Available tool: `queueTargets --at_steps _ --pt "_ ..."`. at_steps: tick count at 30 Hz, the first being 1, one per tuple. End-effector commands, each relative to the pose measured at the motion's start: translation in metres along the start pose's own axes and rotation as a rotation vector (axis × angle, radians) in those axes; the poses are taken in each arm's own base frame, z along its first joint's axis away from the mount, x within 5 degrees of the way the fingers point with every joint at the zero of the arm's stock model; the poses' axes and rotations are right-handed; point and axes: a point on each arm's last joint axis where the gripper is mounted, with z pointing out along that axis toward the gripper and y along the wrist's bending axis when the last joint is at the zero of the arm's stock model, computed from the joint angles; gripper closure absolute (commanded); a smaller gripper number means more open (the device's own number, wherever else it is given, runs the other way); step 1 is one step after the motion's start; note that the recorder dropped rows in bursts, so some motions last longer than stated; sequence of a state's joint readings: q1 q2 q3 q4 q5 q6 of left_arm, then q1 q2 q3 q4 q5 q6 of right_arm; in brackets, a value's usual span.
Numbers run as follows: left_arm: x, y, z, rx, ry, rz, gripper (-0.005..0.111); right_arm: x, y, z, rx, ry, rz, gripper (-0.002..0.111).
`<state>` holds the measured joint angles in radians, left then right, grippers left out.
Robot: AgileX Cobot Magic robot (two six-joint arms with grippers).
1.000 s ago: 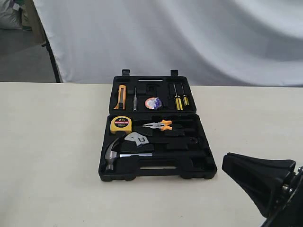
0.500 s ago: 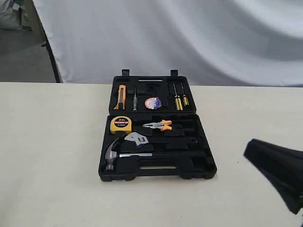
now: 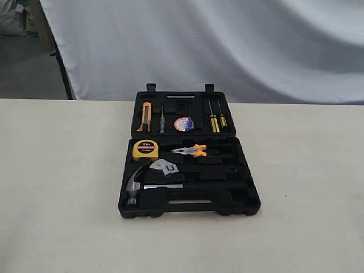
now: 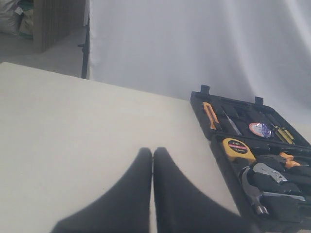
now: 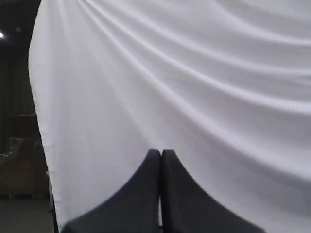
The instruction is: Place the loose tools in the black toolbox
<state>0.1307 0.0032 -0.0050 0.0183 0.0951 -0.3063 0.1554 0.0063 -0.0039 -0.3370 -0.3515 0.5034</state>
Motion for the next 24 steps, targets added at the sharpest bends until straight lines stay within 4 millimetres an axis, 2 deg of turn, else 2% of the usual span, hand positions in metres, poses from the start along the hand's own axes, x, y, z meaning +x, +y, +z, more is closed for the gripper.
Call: queueTargets --at_steps 1,4,7,22,24 --pt "-0.002 0.001 0.0 -0.021 -0.02 0.0 0.106 0.009 -0.005 -0.001 0.057 0.083 0.004 0.109" --pt "-0.002 0.001 0.0 -0.021 -0.02 0.0 0.106 0.026 -0.015 -0.006 0.164 0.282 -0.021 0.109" --pt "-0.002 0.001 0.0 -0.021 -0.02 0.0 0.106 0.036 -0.02 -0.01 0.229 0.401 -0.022 0.109" --pt "-0.002 0.001 0.0 -0.021 -0.02 0.0 0.106 0.04 -0.021 -0.012 0.239 0.45 -0.005 0.109" --pt "-0.002 0.001 0.0 -0.021 -0.02 0.0 0.106 0.041 -0.019 -0.012 0.21 0.467 -0.053 0.109"
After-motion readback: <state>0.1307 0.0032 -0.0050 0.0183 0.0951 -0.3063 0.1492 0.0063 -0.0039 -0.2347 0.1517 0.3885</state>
